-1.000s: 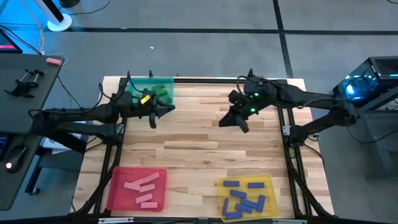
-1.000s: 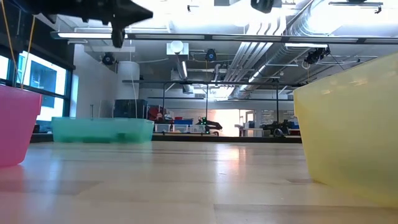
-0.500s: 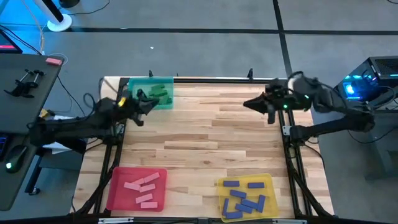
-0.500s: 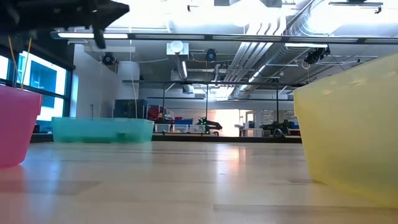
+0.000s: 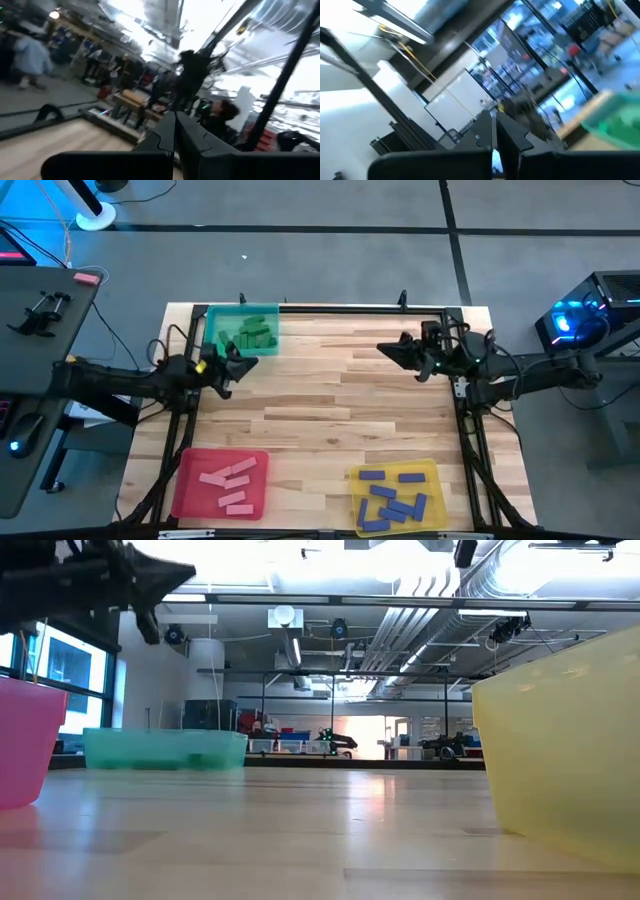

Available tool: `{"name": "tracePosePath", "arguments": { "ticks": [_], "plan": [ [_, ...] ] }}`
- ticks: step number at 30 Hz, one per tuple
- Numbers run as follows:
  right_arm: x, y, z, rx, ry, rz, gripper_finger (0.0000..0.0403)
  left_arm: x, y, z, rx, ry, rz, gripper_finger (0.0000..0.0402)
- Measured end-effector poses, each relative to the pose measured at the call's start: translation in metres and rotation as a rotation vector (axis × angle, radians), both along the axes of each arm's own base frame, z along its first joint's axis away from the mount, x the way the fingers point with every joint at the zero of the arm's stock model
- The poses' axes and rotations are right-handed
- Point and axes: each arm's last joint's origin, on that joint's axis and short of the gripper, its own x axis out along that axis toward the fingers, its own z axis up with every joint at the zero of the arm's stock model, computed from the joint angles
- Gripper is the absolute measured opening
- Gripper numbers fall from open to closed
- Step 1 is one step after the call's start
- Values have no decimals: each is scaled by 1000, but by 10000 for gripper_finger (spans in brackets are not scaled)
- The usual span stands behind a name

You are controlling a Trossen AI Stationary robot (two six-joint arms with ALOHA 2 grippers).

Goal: Sort blocks
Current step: Return to Home Position

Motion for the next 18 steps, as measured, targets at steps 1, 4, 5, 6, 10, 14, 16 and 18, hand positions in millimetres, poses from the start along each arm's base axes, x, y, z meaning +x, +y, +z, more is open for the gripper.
{"name": "tracePosePath", "arguments": {
  "ticks": [1, 4, 5, 6, 10, 14, 16, 18],
  "plan": [
    [-1, 0, 4, -15, -12, -1, 0, 0, -2, -6, -1, 12, 12, 0],
    [-7, 0, 19, -70, -65, -11, 0, 0, -4, -19, -20, 44, 23, 0],
    [-8, 0, 23, -83, -72, -12, 0, 0, -5, -18, -18, 39, 18, 0],
    [-9, 1, 26, -94, -67, -12, 0, 0, -5, -17, -12, 34, 14, 0],
    [-14, 1, 29, -118, -28, -6, 0, 0, -6, -18, -12, 39, 10, 0],
    [-16, 1, 24, -131, 37, -6, 0, 1, -7, -17, -30, 34, -36, 0],
    [-15, 1, 21, -145, 45, 2, 0, 1, -7, -20, -53, 53, -53, 0],
    [-15, 2, 15, -151, 58, 24, 0, 2, -7, -22, -61, 75, -54, 0]
  ]
}}
